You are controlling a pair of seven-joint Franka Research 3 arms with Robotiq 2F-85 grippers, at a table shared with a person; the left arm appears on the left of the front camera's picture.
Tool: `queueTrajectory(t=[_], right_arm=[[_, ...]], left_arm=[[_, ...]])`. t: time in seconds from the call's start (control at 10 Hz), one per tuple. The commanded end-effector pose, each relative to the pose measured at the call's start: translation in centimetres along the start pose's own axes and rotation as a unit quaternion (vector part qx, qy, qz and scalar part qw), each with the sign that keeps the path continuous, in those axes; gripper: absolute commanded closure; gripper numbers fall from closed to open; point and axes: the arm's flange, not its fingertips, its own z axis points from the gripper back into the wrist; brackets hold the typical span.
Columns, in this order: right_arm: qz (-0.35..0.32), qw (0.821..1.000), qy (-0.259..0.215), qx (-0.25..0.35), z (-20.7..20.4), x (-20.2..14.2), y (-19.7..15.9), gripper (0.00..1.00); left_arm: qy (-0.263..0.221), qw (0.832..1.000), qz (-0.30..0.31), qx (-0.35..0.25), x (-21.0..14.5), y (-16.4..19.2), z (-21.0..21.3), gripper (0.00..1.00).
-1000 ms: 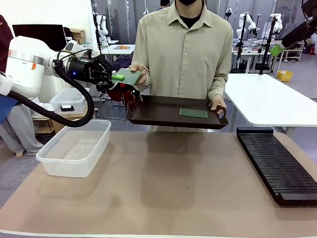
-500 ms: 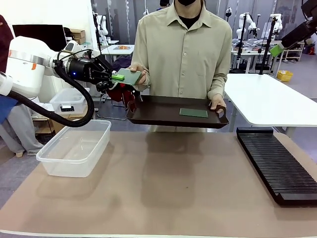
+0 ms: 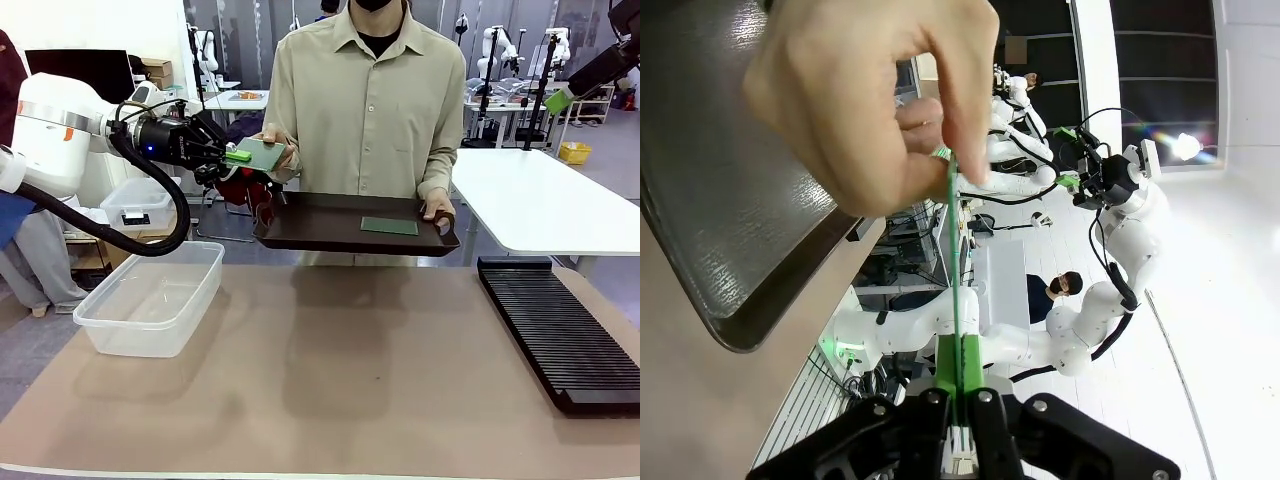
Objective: Sort PCBs into racks and boxes based on the side picked up.
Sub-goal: If the short side of the Blank PCB is picked up, insert it into the PCB Rack ; if the long side is picked up, place it in the Organizing box.
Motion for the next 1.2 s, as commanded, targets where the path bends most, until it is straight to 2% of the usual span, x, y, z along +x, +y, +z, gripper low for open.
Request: queueTrajectory(t=[0.0,1.1], right_arm=[[0.004,1.000,0.000,0.003,-0.08,-0.29,0.09,0.00],[0.004,1.000,0.000,0.003,-0.08,-0.29,0.09,0.00]], left_arm=[[0.001,1.000,-0.001,-0.009,-0.04,-0.17,0.05,1.00],[0.001,1.000,-0.001,-0.009,-0.04,-0.17,0.05,1.00]])
